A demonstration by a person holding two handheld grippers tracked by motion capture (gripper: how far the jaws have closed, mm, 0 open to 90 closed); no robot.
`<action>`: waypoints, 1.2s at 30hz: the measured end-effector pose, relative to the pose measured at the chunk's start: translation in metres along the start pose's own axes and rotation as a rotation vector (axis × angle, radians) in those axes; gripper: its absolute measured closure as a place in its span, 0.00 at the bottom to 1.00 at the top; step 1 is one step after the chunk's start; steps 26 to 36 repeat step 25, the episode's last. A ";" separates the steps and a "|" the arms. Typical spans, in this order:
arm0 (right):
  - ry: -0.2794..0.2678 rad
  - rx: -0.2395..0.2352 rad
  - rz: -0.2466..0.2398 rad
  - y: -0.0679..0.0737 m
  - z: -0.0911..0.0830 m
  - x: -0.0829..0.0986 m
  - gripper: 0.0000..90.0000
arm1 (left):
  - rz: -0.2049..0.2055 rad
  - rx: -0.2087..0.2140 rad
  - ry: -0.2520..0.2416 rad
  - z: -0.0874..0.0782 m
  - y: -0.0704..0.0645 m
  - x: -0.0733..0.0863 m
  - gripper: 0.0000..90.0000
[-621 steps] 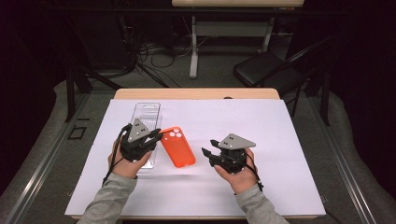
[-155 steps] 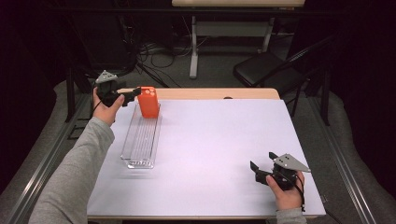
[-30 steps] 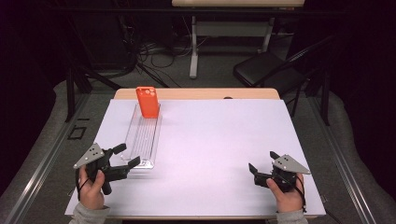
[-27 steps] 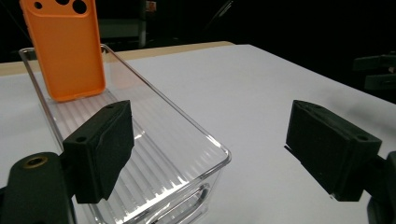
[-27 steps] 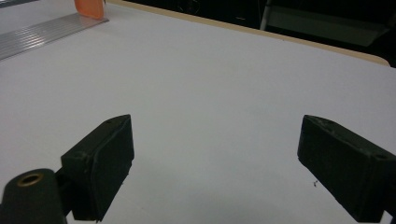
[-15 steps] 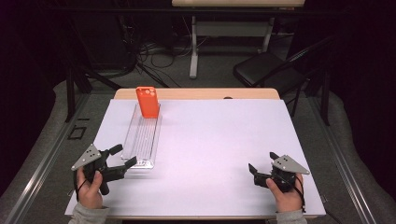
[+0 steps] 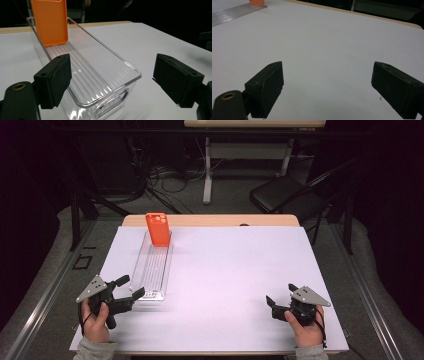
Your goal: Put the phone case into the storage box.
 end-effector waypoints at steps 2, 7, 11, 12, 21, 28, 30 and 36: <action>0.006 -0.001 0.000 0.000 0.000 0.001 0.12 | 0.000 0.000 0.000 0.000 0.000 0.000 0.17; 0.008 -0.003 -0.003 0.000 0.001 0.001 0.12 | -0.007 -0.004 -0.001 0.000 0.001 0.000 0.17; 0.007 -0.004 -0.003 0.001 0.001 0.001 0.12 | -0.011 -0.006 -0.003 -0.001 0.002 0.000 0.17; 0.009 -0.003 -0.004 0.001 0.001 0.001 0.12 | -0.011 -0.007 -0.003 -0.001 0.002 0.001 0.17; 0.022 0.000 -0.003 0.000 0.002 0.003 0.12 | -0.017 -0.013 -0.002 -0.001 0.004 0.001 0.17; 0.019 0.001 -0.002 0.000 0.002 0.003 0.12 | -0.019 -0.015 -0.004 -0.002 0.005 0.001 0.17; 0.019 0.001 -0.002 0.000 0.002 0.003 0.12 | -0.019 -0.015 -0.004 -0.002 0.005 0.001 0.17; 0.019 0.001 -0.002 0.000 0.002 0.003 0.12 | -0.019 -0.015 -0.004 -0.002 0.005 0.001 0.17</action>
Point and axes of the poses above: each handheld gripper's, and its own axes: z roughly forward along the jaws, x roughly out of its underside, y roughly to its left, the point moved 5 cm from there along z, roughly forward along the jaws, and after that the axes turned 4 degrees about -z, right-handed, at the moved point
